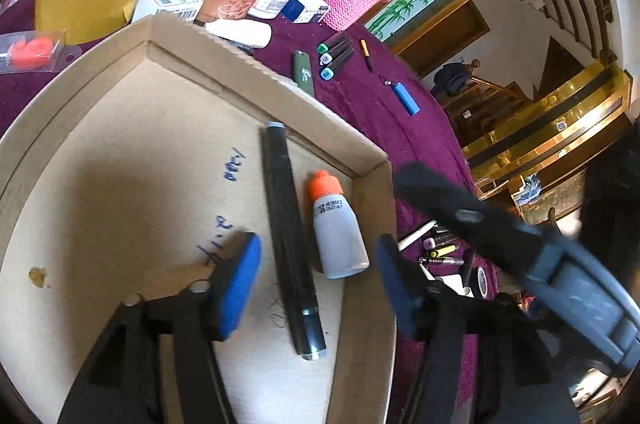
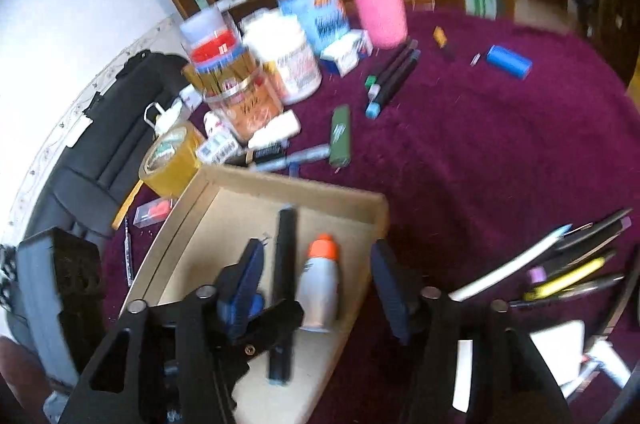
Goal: Organize rigid objects
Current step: 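Carry both items over the cardboard tray and open both tools to drop them, then grasp a black pen with the left tool while the right tool grasps the black tape roll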
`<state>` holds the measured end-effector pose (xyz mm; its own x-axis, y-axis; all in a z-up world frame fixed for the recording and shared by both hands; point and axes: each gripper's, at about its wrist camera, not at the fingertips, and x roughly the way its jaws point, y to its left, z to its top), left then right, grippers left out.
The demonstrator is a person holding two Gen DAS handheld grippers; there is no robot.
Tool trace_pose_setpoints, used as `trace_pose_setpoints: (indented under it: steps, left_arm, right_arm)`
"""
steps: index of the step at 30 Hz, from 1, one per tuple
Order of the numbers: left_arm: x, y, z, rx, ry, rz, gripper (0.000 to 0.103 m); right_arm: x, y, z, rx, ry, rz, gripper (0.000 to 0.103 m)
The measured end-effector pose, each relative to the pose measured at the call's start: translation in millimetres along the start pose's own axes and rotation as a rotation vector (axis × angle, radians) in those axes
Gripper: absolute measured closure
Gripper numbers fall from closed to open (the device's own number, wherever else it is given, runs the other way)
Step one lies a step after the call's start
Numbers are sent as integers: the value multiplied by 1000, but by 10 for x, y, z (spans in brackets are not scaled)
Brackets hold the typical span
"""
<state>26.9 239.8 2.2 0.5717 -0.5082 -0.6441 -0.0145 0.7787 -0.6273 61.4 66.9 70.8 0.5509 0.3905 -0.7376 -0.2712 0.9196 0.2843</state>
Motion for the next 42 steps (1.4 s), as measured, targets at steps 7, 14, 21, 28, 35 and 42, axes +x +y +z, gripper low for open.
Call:
trace_pose_setpoints:
  steps: [7,14,21,28,35,42]
  left_arm:
    - [-35,27,36,-30,-13,24,39]
    - [-583,-370,-11,1,-131,3,21]
    - [-247,-1365,-305,293,-31,81,17]
    - [593,-1872,-440,406,112,177,17]
    - [1365,-2251,-307,559,102,345,17]
    - [1792,-2112,-333,559,233,342,17]
  right_arm:
    - [-1207,-264,-280,-68,-432,-303,0]
    - [-1501,-1458,-498,17,-448,-445,1]
    - [-1225,-2775,-766,406,-343,-428,1]
    - [-1321,-3046,-823,530,-383,-394,1]
    - [-1266,-3151,-916,580,-326,-345,1]
    - [-1233,-3175,-925,606,-305,-339,1]
